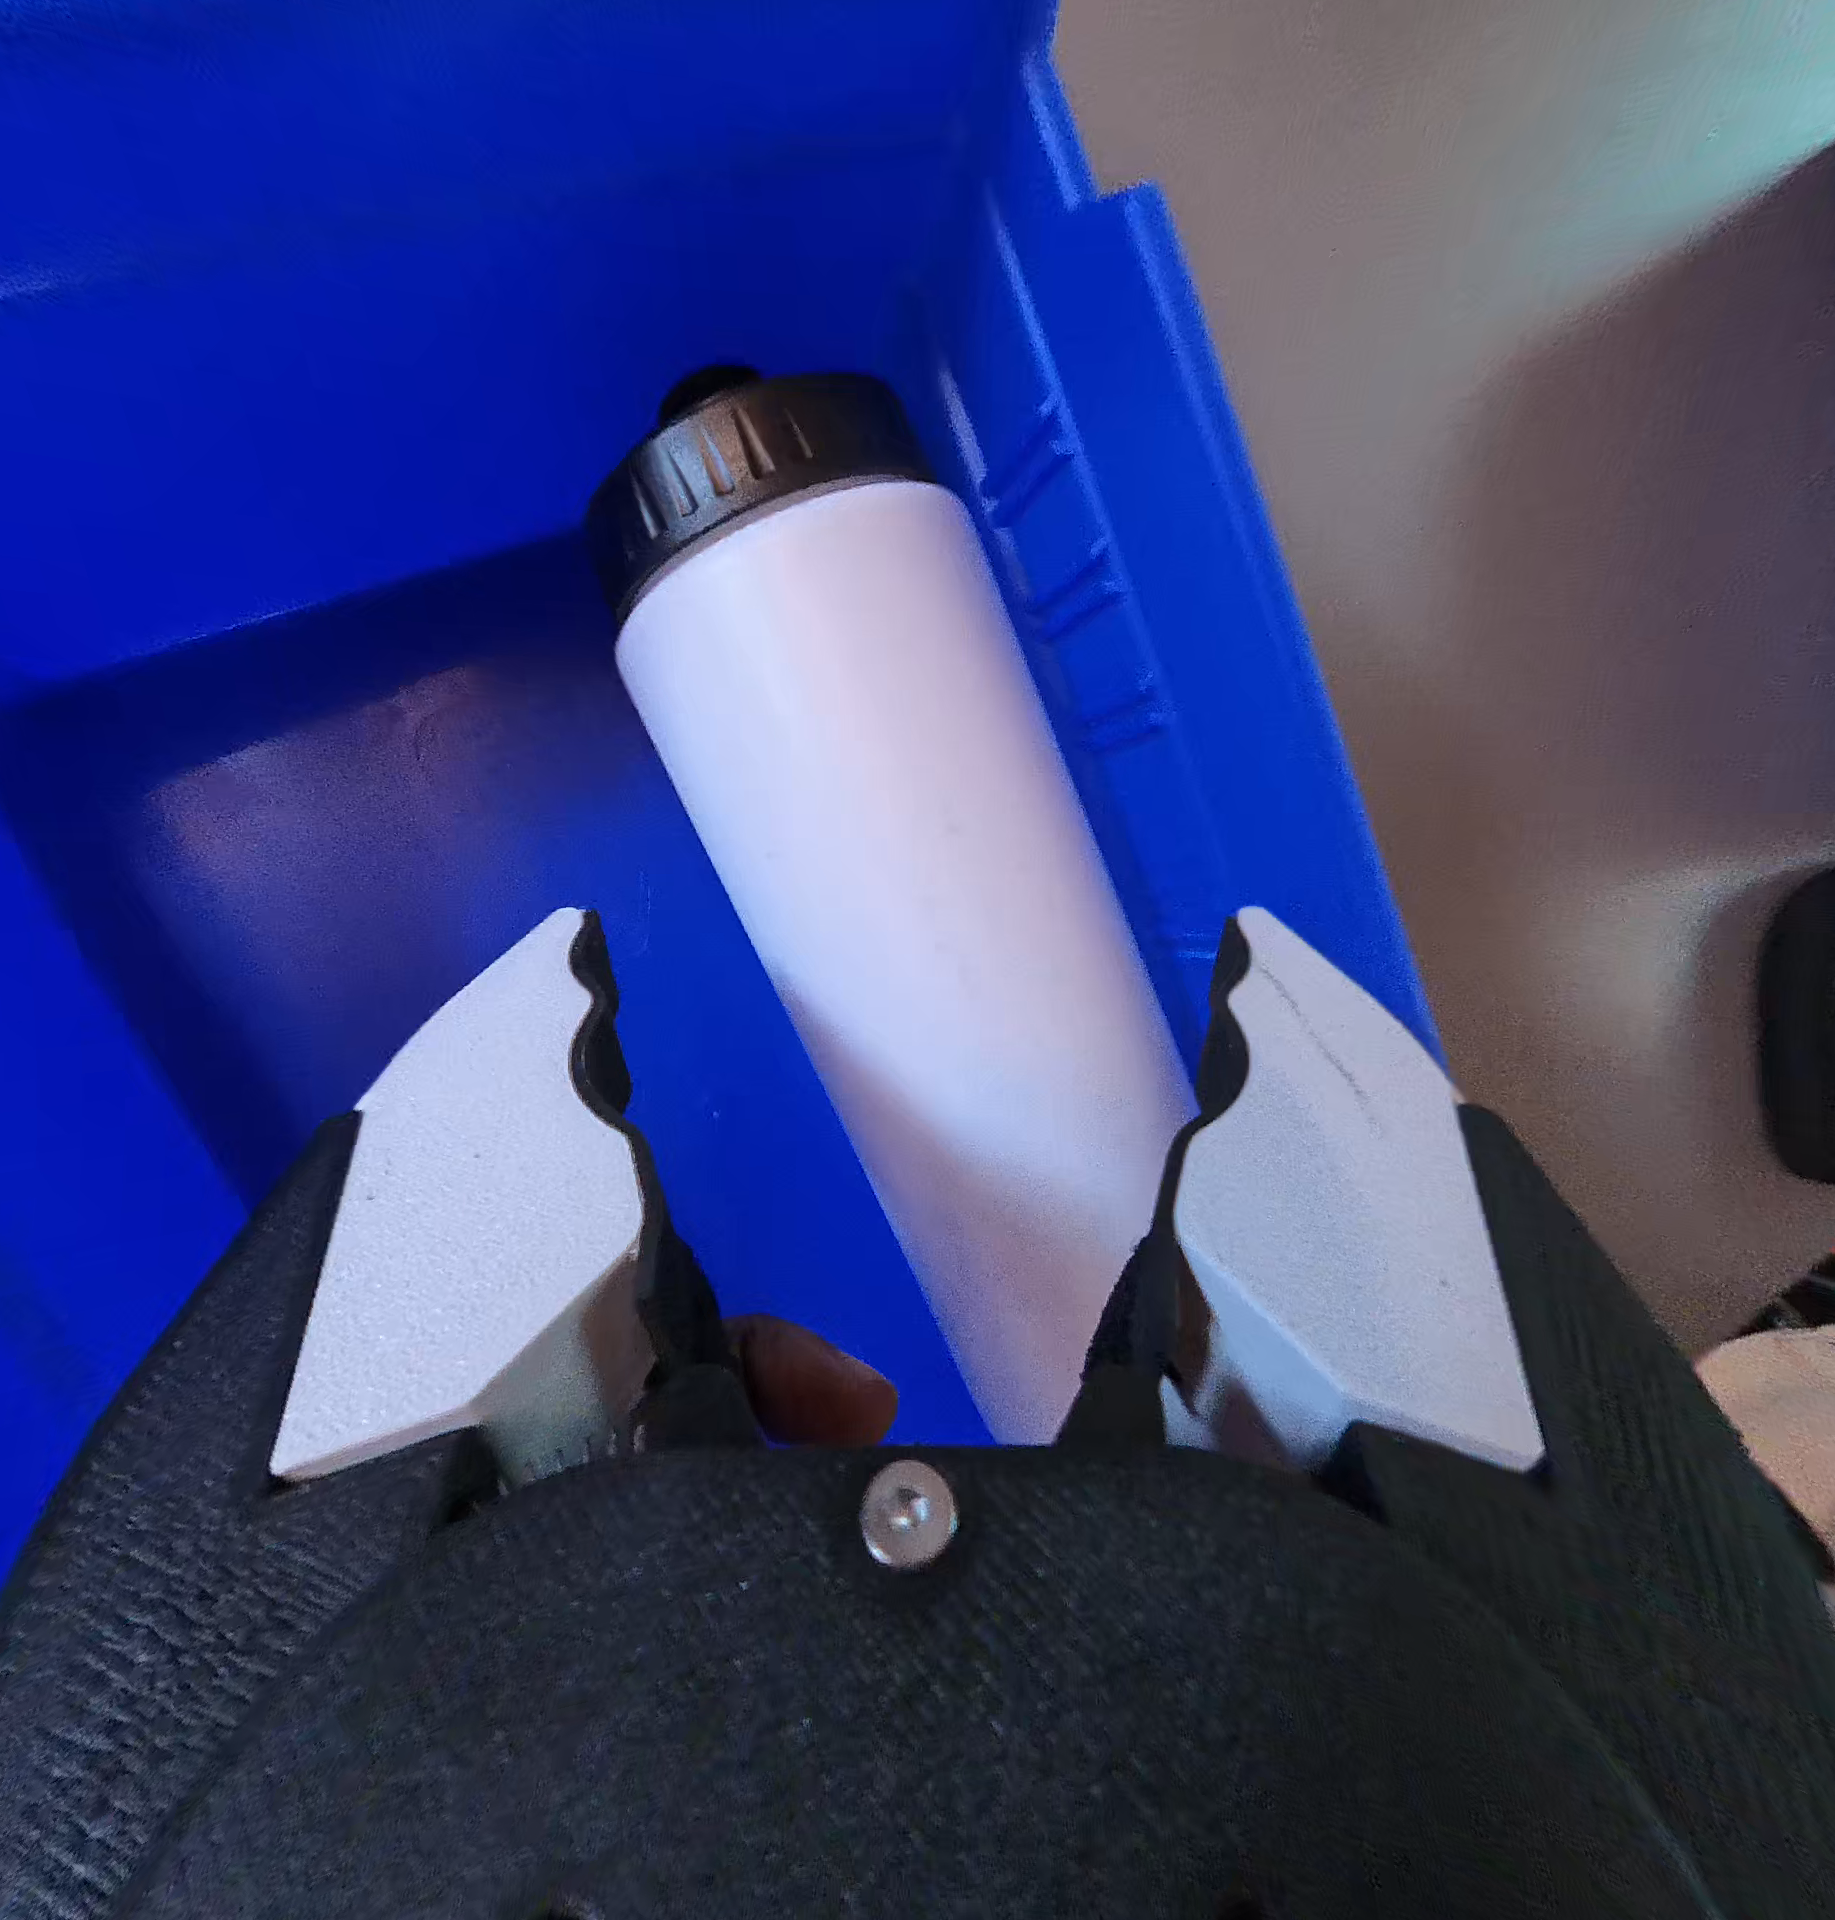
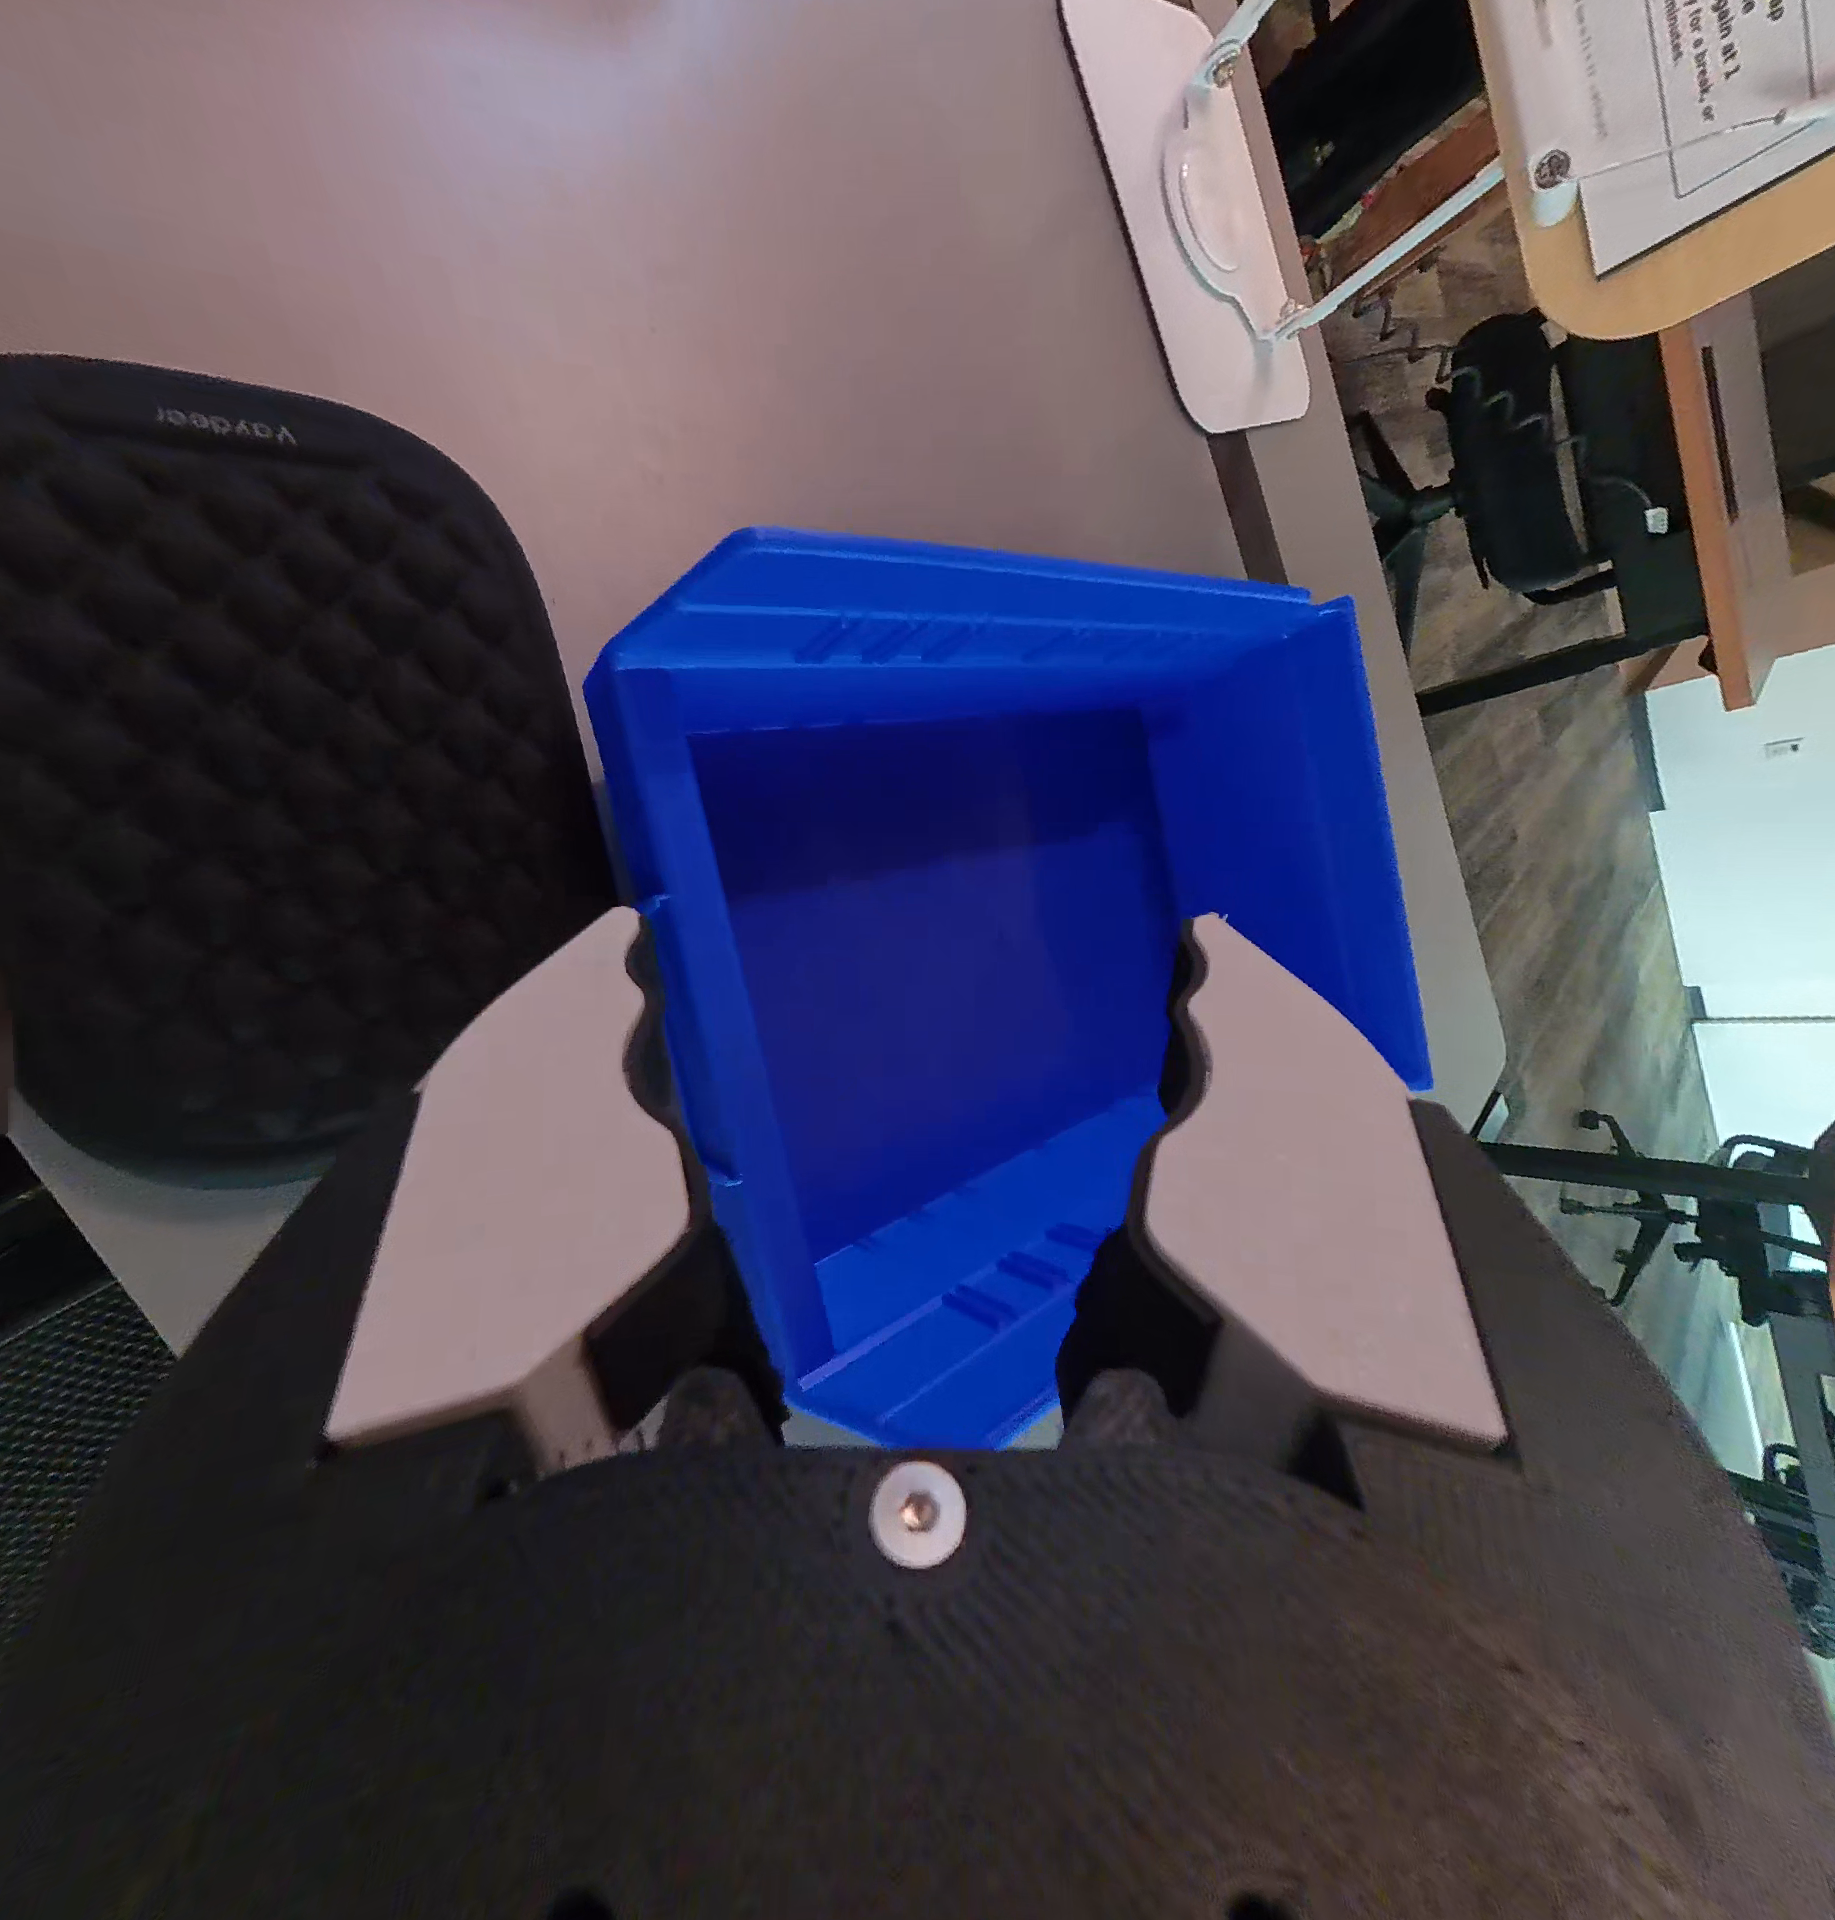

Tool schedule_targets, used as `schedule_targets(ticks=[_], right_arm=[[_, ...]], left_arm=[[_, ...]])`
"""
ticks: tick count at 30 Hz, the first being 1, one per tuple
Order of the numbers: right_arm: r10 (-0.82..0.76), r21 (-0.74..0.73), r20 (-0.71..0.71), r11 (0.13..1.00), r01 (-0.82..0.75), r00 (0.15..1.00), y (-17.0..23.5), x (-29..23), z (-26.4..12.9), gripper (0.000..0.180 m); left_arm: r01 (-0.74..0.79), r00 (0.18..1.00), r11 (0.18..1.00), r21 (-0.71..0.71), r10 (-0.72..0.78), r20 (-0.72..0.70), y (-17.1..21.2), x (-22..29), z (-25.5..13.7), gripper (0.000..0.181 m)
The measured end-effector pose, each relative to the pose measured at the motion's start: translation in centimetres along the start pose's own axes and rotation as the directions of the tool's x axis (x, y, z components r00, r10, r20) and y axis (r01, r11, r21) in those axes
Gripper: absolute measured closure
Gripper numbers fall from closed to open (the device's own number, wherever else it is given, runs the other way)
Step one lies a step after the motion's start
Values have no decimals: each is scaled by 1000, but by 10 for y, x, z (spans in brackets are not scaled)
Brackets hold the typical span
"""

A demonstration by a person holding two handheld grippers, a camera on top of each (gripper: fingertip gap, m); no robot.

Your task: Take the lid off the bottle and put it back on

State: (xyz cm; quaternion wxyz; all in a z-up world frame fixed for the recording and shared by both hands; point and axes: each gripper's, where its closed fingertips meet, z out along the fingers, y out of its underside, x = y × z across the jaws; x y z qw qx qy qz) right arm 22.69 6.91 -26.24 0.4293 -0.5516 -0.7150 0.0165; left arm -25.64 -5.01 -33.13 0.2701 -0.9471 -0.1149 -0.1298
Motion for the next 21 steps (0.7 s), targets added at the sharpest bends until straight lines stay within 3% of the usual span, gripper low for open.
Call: schedule_targets(ticks=[4, 6, 9, 12, 16, 19, 21], right_arm=[[-11, -15, -19, 1000, 11, 1000, 4, 1, 0, 86], [-19, -28, -28, 999, 19, 999, 6, 2, 1, 86], [-35, -44, -29, 998, 34, 999, 8, 0, 5, 86], [-57, -40, -19, 998, 56, 998, 6, -4, 9, 87], [-63, -11, -16, 998, 63, 998, -2, -5, 10, 88], [-60, 66, -15, 996, 61, 998, -16, -6, 9, 92], [-58, 139, -6, 989, 59, 998, -31, -9, 8, 93]], left_arm=[[-44, 996, 989, -140, 55, 77, 13, -12, 32, 83], [-54, 992, 960, -275, 82, 93, 33, -18, 41, 62], [-139, 976, 923, -359, 188, 105, 40, -20, 36, 77], [-259, 929, 879, -401, 340, 145, 43, -26, 31, 79], [-339, 903, 898, -282, 394, 172, 31, -28, 17, 86], [-387, 896, 921, -51, 388, 218, 6, -22, -14, 87], [-422, 893, 892, 162, 378, 246, -14, -8, -45, 87]])
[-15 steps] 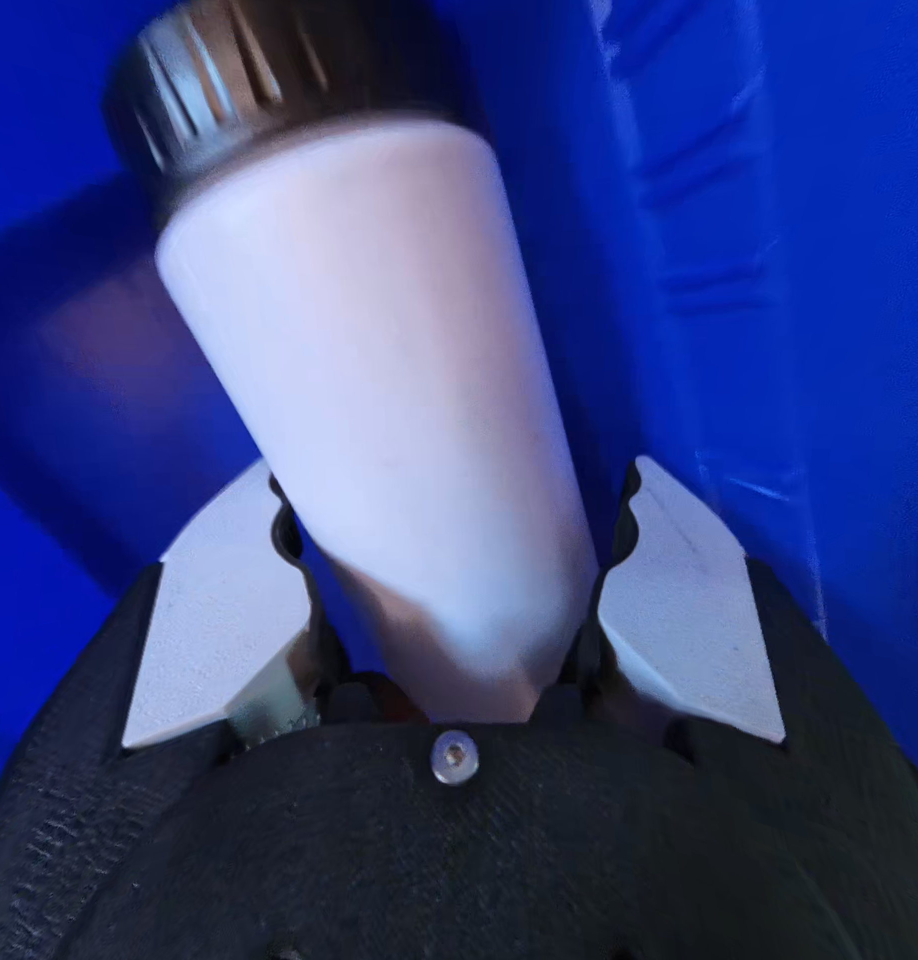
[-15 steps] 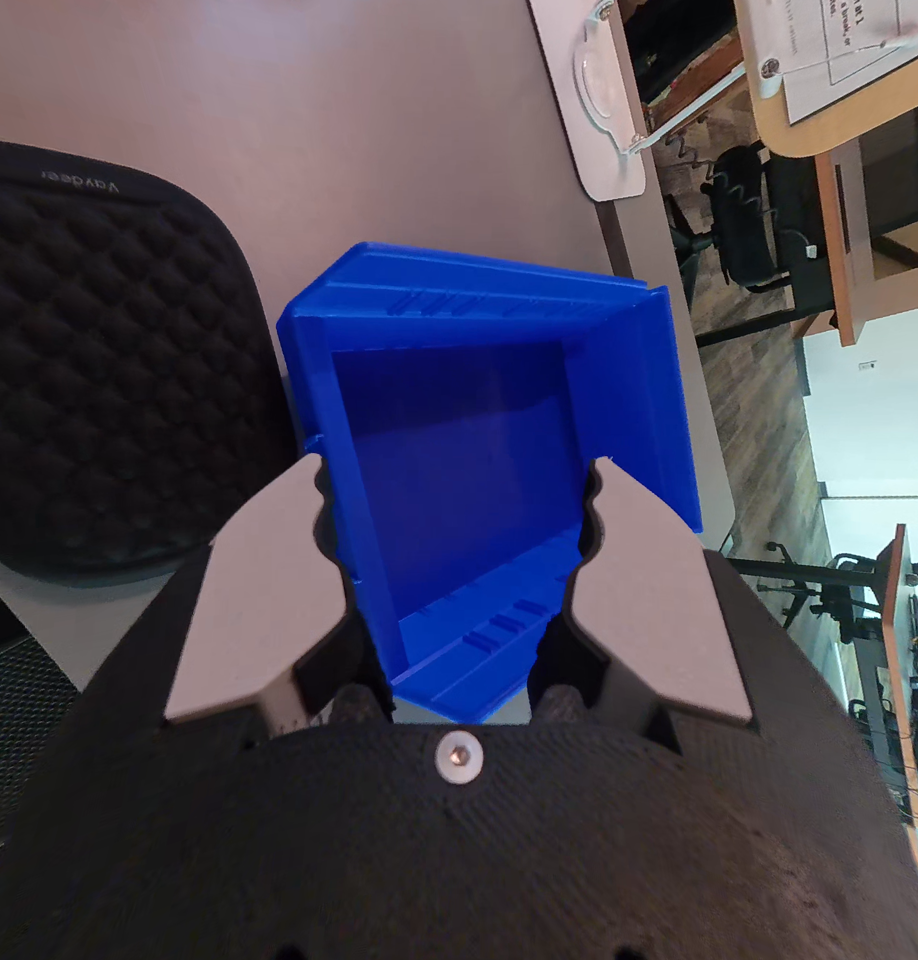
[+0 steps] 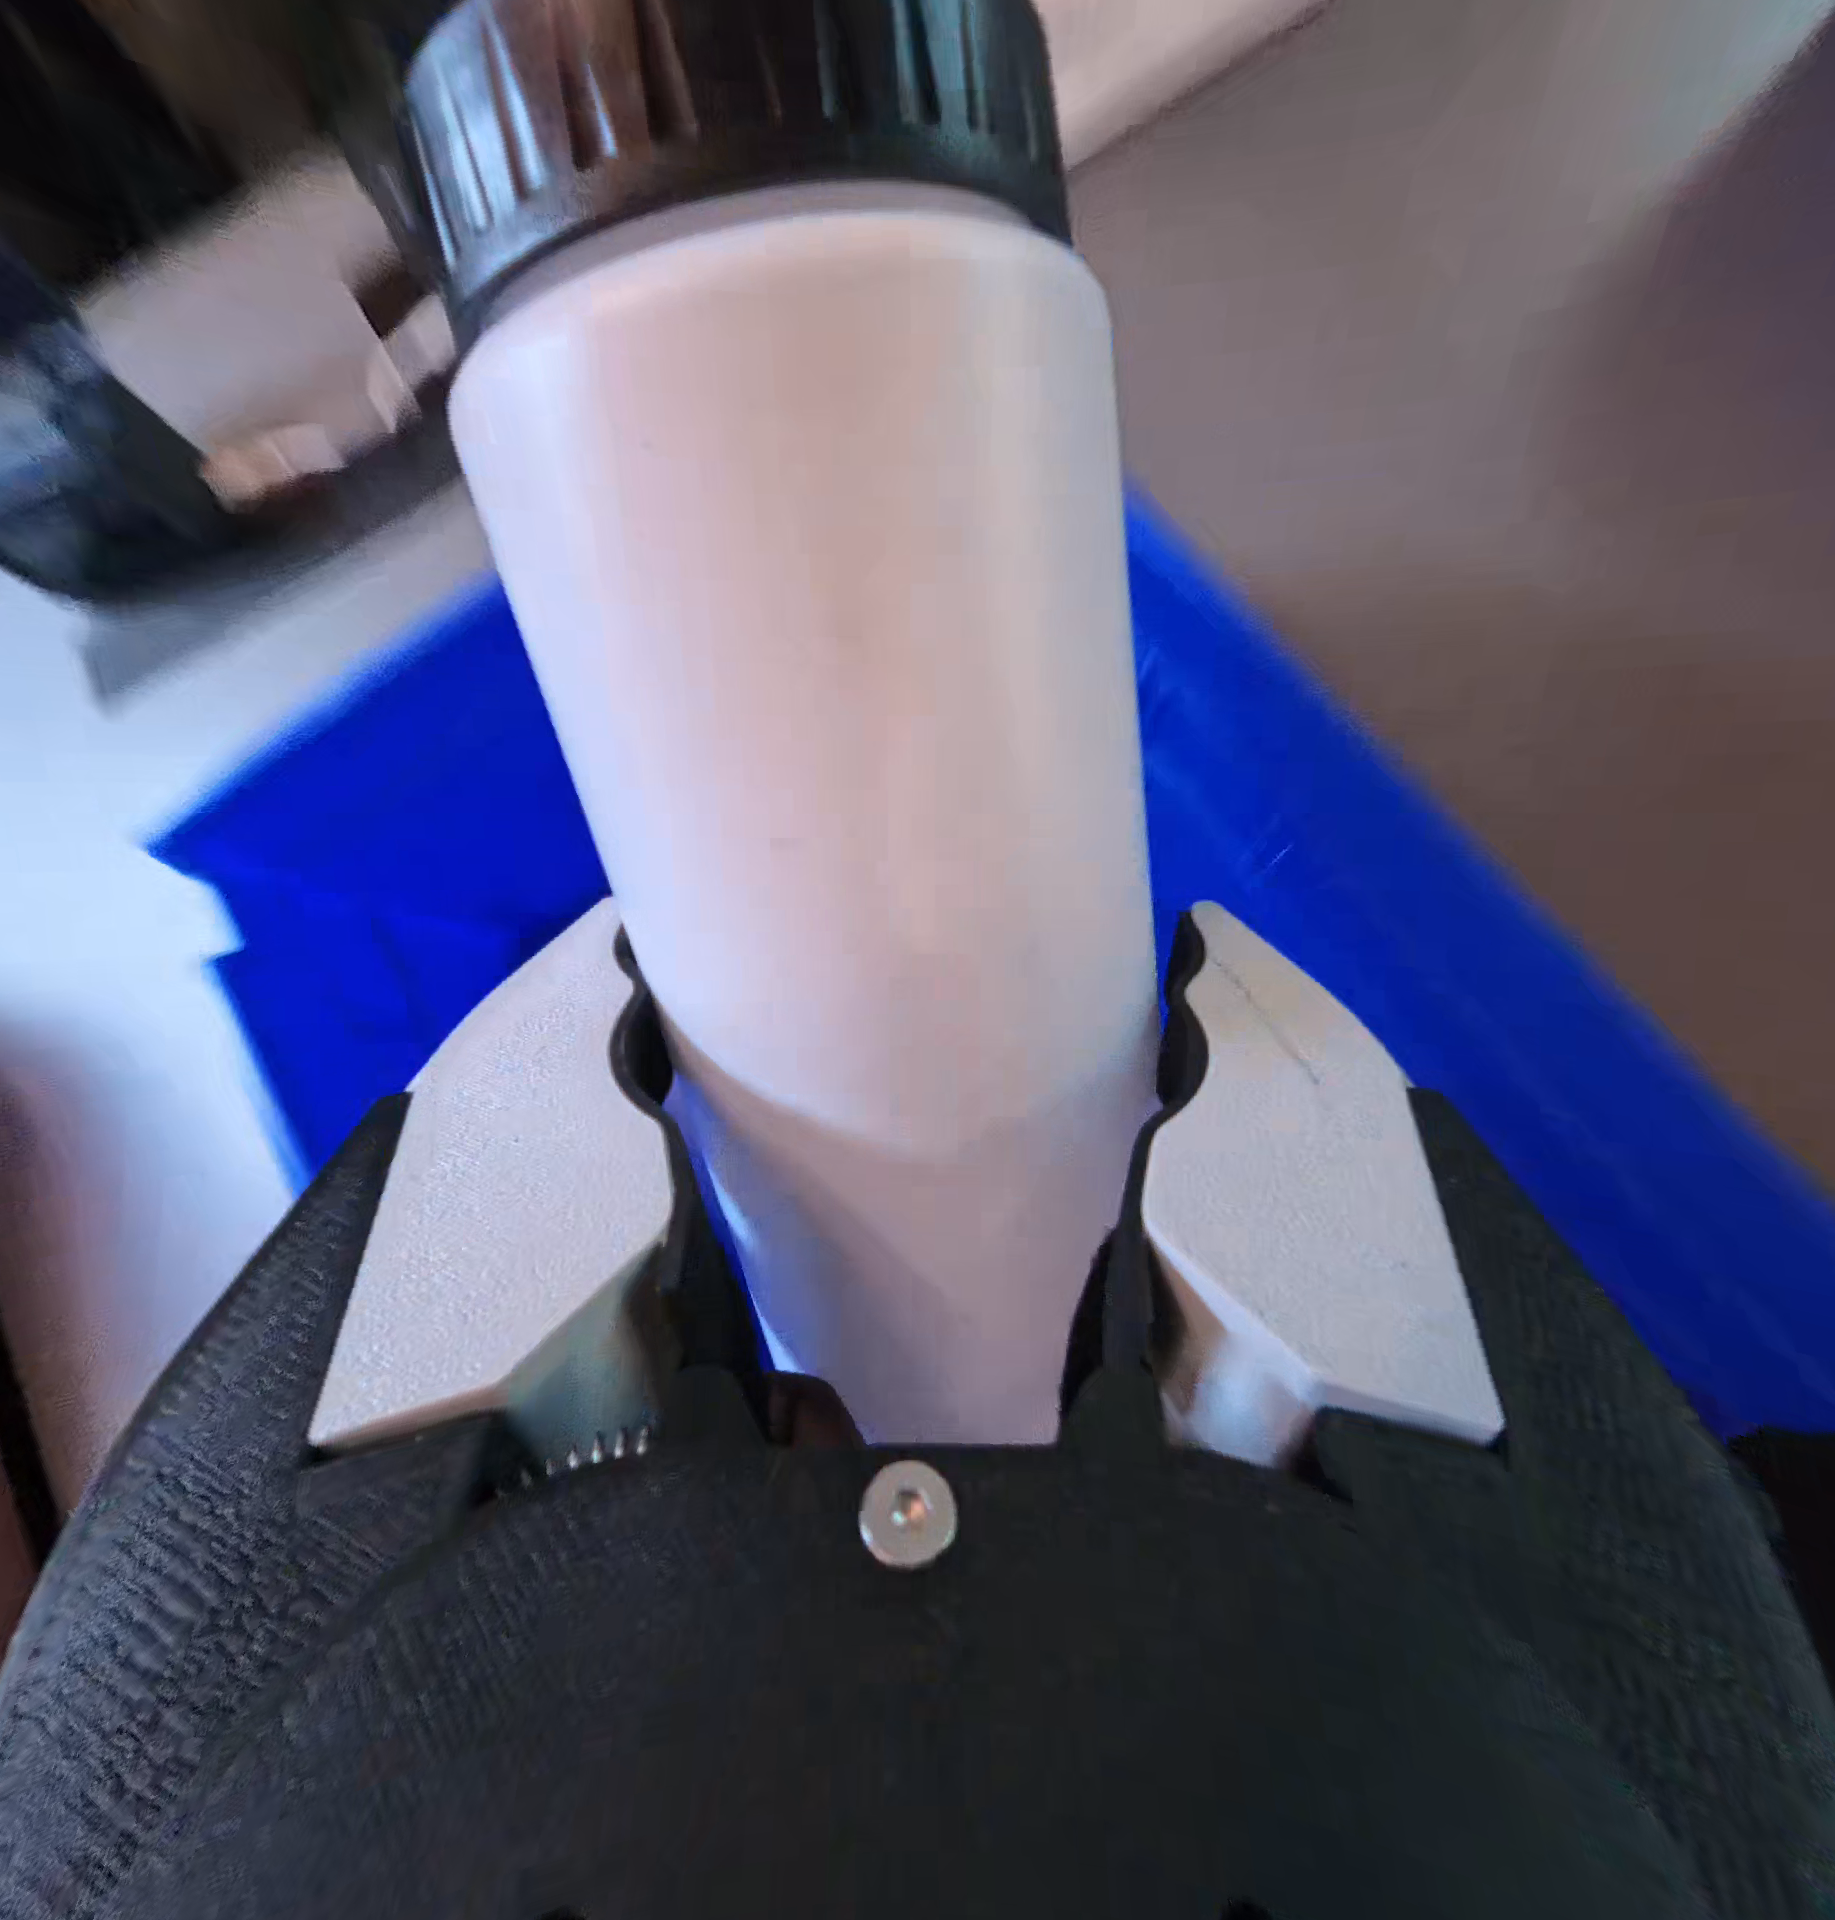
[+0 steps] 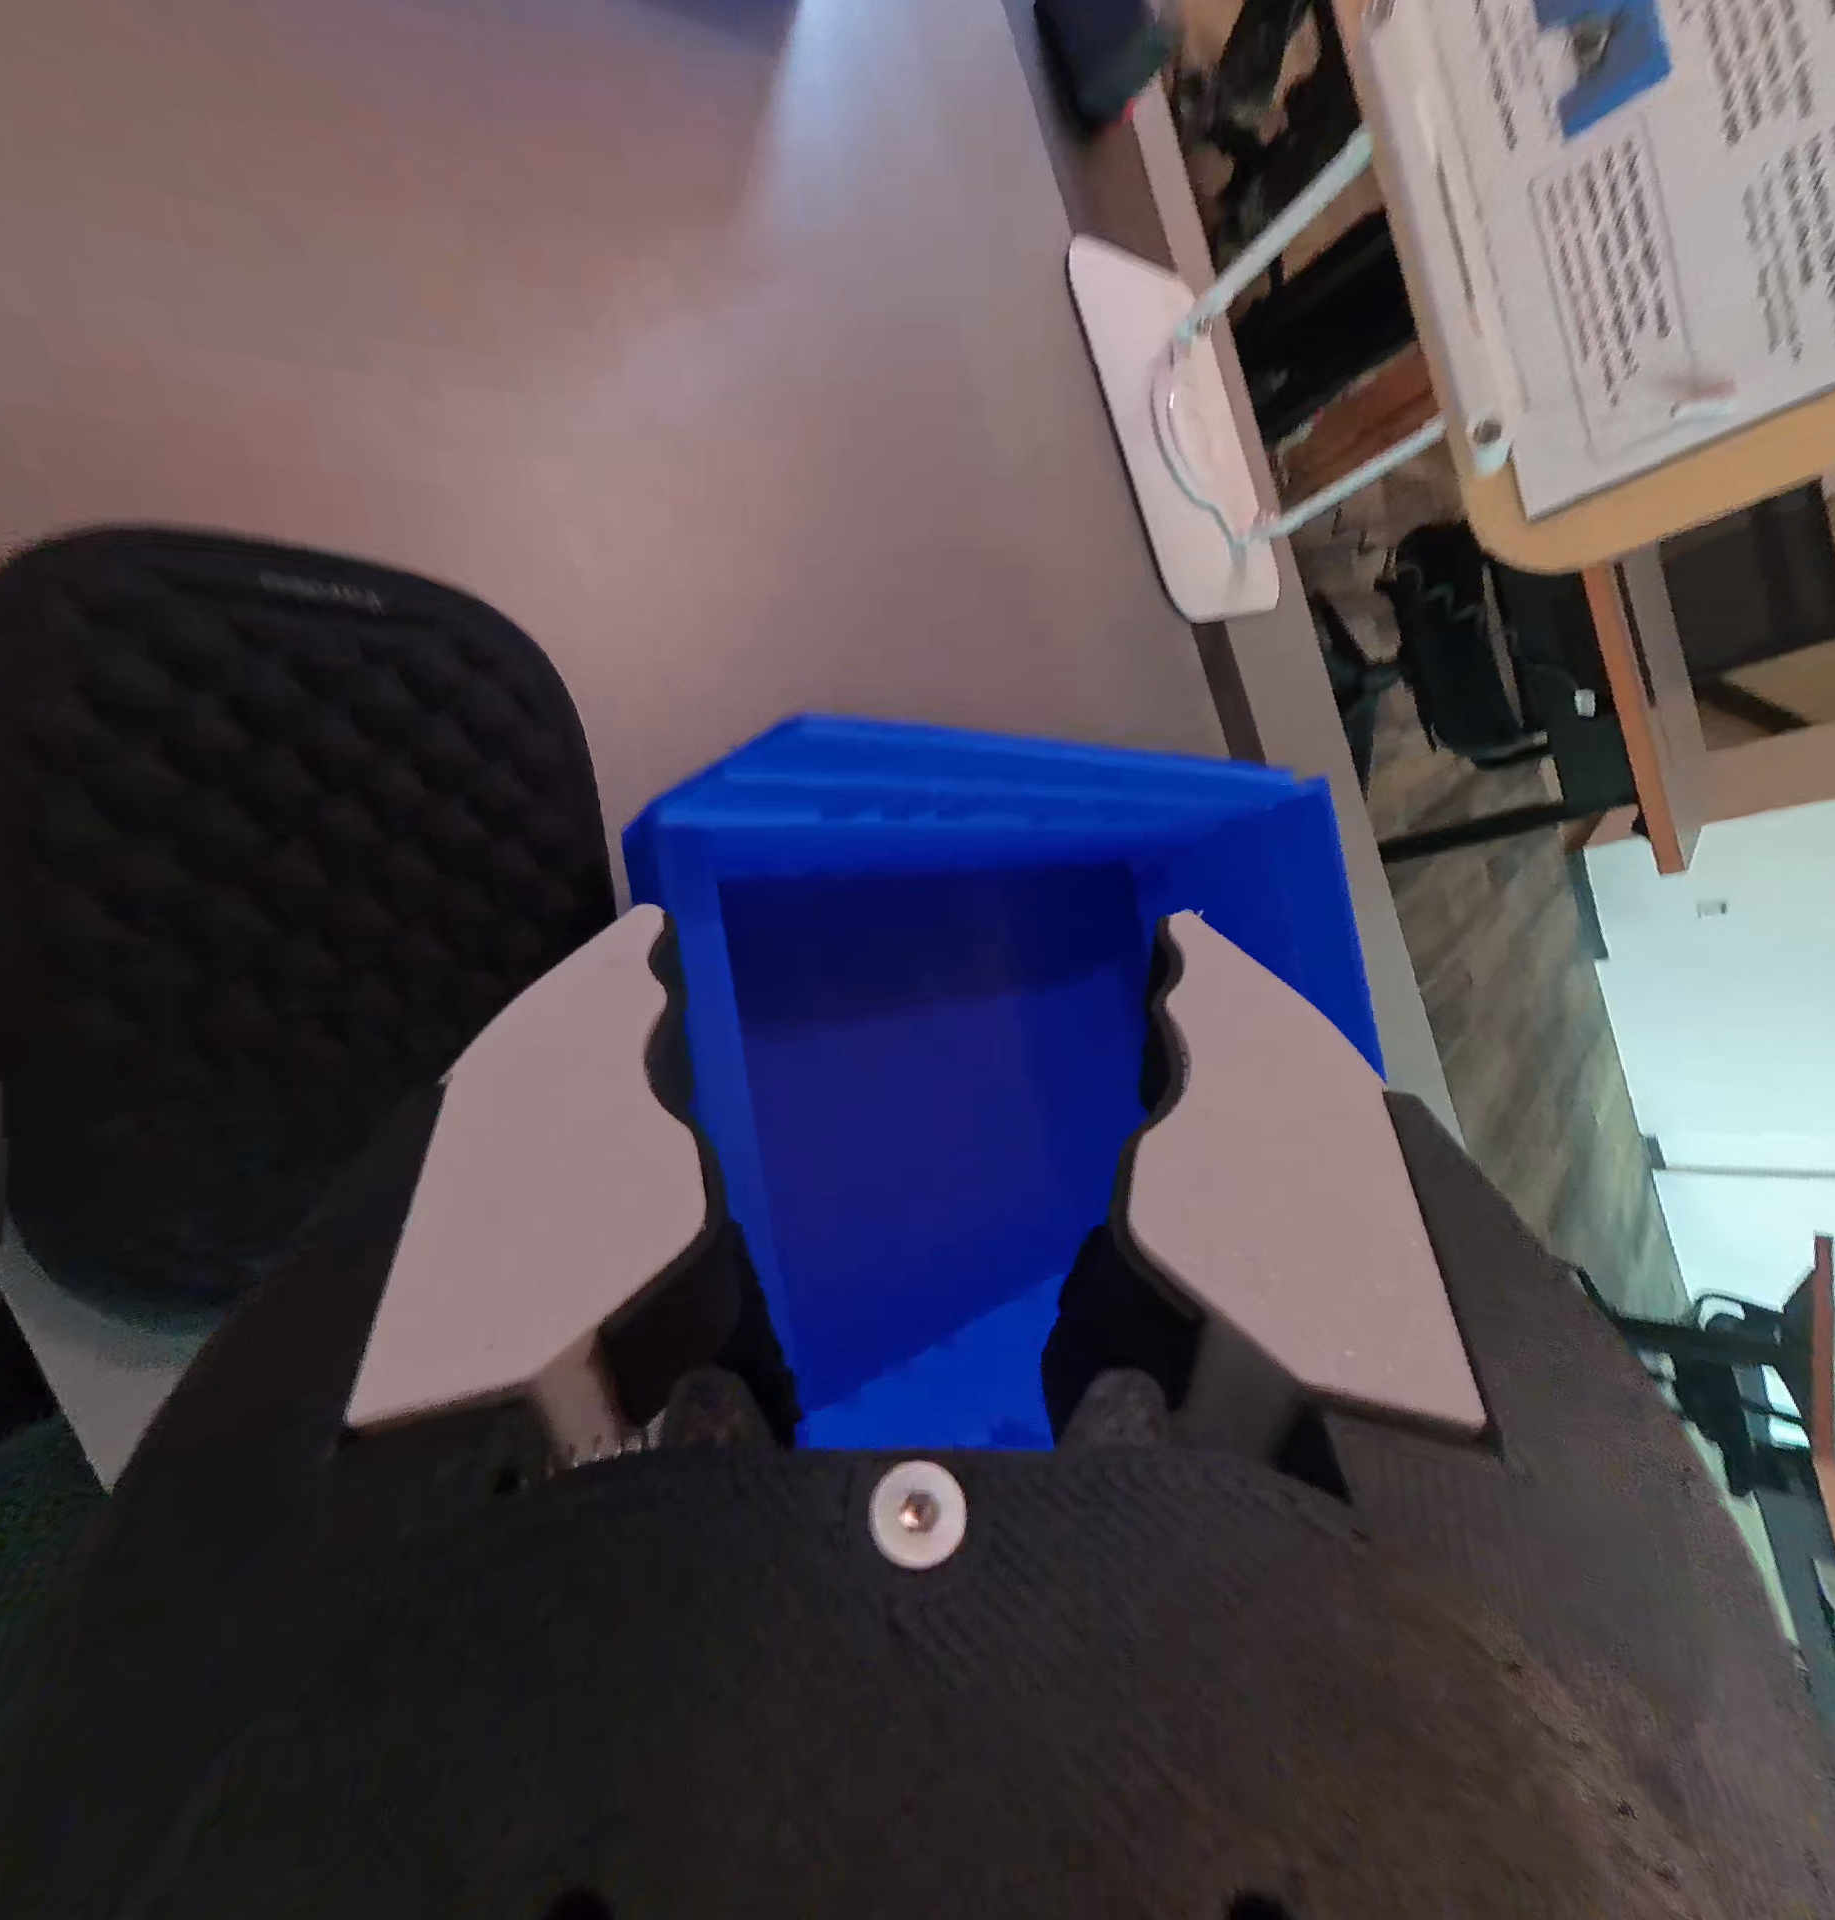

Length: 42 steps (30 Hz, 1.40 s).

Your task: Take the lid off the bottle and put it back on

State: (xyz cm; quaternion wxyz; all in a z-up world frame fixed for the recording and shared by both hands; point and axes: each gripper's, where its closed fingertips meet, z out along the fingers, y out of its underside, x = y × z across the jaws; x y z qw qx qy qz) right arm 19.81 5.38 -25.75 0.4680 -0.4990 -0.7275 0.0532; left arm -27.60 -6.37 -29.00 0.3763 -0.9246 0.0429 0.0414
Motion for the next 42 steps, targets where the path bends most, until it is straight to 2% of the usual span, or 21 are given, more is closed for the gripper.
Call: schedule_targets(ticks=[2, 5, 8, 11, 14, 15, 17, 19, 22, 24, 29, 36, 40, 42], right_arm=[[11, 103, 3, 995, -12, 1000, -21, -1, 2, 96], [62, 294, 27, 953, -67, 998, -59, -3, 3, 98], [142, 443, 69, 882, -157, 988, -93, -5, 2, 100], [218, 510, 125, 823, -251, 968, -114, -7, 3, 100], [326, 565, 157, 744, -356, 932, -129, -2, 6, 101], [366, 584, 173, 709, -395, 914, -134, 1, 7, 101], [404, 612, 218, 653, -446, 889, -143, 0, 13, 100], [393, 622, 248, 636, -457, 885, -149, -7, 21, 92], [365, 652, 254, 620, -437, 896, -162, -14, 27, 79], [364, 674, 292, 577, -461, 884, -174, -17, 26, 72], [385, 713, 320, 504, -488, 866, -198, -11, 29, 65], [387, 672, 365, 520, -527, 847, -212, -12, 50, 70], [380, 616, 325, 610, -498, 866, -205, -17, 65, 92], [360, 619, 317, 623, -479, 878, -204, -18, 62, 102]], left_arm=[[0, 1000, 968, 249, -3, 13, -34, 9, -34, 87], [18, 998, 820, 572, 19, -58, -79, 53, -88, 86], [40, 984, 693, 720, 96, -148, -101, 113, -114, 87], [62, 959, 608, 791, 185, -217, -110, 172, -115, 87], [148, 926, 579, 802, 204, -318, -112, 220, -101, 88], [155, 929, 588, 794, 187, -320, -111, 230, -91, 88], [82, 956, 627, 774, 170, -238, -106, 243, -63, 88], [40, 963, 661, 750, 175, -206, -102, 259, -41, 88], [6, 954, 663, 749, 221, -203, -100, 284, -23, 88], [-21, 948, 669, 743, 249, -197, -97, 296, -12, 87], [-46, 938, 676, 736, 283, -201, -89, 316, 3, 87], [-67, 926, 668, 741, 318, -203, -78, 326, 12, 87], [-101, 927, 664, 741, 333, -172, -72, 326, 16, 87], [-112, 925, 650, 752, 344, -160, -71, 327, 15, 87]])
